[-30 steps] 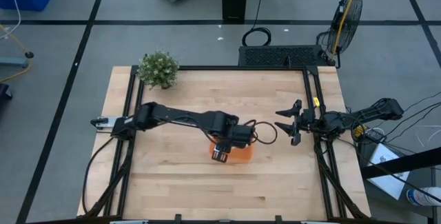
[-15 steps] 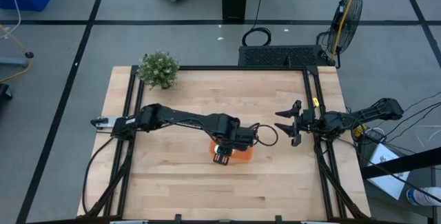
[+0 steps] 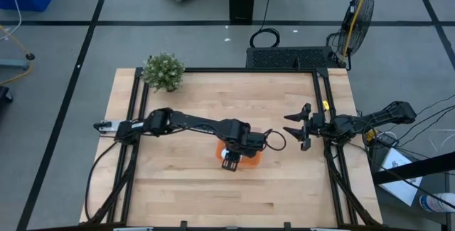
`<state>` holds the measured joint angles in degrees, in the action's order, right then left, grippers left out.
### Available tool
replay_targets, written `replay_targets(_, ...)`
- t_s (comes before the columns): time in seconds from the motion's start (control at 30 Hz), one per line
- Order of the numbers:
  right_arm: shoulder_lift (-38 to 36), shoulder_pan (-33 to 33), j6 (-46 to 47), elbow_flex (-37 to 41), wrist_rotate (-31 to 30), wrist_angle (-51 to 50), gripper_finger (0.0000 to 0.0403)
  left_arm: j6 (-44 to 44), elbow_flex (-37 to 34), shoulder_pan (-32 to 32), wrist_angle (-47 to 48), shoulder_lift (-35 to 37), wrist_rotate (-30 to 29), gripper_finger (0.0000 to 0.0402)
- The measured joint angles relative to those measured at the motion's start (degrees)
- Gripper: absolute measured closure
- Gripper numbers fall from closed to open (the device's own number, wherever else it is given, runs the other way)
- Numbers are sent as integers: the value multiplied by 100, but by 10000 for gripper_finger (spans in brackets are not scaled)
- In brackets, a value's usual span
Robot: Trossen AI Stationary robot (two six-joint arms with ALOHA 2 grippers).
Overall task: Pick and place pill bottles into a basket
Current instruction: Put the pill bottle into the bin
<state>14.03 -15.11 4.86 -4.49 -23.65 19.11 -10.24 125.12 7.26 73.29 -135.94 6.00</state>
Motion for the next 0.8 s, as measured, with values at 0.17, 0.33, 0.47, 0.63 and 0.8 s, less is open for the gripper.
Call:
replay_targets(0.17, -3, 0, -13, 0, 1, -9, 190, -43, 1, -40, -2, -79, 5, 242)
replay_targets(0.33, -3, 0, -7, 0, 1, -15, 190, -39, -9, -50, -41, -122, 15, 242)
replay_targets(0.47, -3, 0, -11, 0, 1, -18, 190, -10, -9, -50, -37, -145, 100, 242)
replay_targets(0.63, -3, 0, -13, 0, 1, -20, 190, 136, -2, -28, -34, -135, 260, 242)
replay_targets(0.8, -3, 0, -15, 0, 1, -20, 190, 195, 0, 18, -33, -94, 188, 216)
